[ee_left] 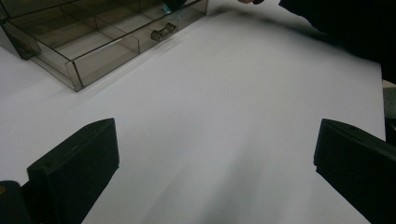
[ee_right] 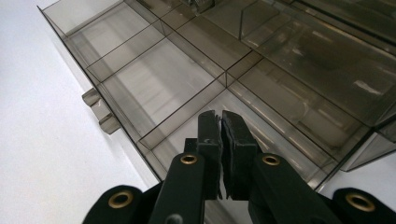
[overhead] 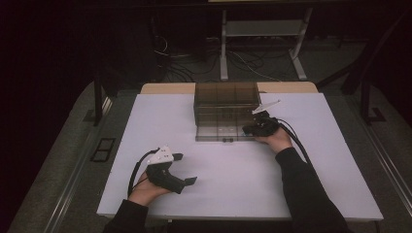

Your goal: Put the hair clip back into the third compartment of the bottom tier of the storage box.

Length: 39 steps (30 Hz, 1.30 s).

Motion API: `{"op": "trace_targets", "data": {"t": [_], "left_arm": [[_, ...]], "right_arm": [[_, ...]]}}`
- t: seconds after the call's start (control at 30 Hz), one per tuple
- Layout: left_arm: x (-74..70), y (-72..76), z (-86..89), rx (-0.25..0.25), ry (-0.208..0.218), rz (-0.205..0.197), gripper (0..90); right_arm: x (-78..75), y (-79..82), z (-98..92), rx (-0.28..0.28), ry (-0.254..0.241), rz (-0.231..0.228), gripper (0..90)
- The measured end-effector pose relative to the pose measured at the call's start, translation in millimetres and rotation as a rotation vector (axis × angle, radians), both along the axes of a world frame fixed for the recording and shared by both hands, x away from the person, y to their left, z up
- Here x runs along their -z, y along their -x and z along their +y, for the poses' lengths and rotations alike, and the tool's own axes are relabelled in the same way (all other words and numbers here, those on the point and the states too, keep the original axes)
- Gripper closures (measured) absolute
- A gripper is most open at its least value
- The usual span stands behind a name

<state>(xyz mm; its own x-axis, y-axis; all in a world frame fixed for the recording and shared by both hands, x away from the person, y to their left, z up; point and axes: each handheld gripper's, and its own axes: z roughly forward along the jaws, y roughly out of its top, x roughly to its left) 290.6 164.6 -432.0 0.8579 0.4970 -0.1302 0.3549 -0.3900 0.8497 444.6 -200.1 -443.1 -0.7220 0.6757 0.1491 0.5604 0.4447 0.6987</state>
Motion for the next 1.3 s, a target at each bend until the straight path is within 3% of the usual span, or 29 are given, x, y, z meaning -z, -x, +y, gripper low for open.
{"op": "trace_targets", "data": {"t": [0.23,0.43,0.9,1.23,1.3], "left_arm": [[0.0,0.1,0.1,0.001,0.0,0.001,0.0],[0.4,-0.1,-0.1,0.0,-0.001,0.002,0.0],[0.9,-1.5,0.7,-0.011,-0.003,0.008,0.0],[1.1,-0.4,2.0,-0.019,-0.011,0.01,0.0],[1.2,0.3,2.5,-0.021,-0.011,0.011,0.0]], "right_arm": [[-3.0,0.6,-2.2,0.008,-0.012,-0.011,78.1],[-9.7,2.7,-6.1,0.019,-0.053,-0.027,67.0],[-24.5,20.5,-14.9,0.038,-0.101,-0.073,45.7],[-25.7,41.0,-32.9,0.067,-0.148,-0.089,39.7],[-26.7,44.0,-35.2,0.079,-0.133,-0.089,38.6]]}}
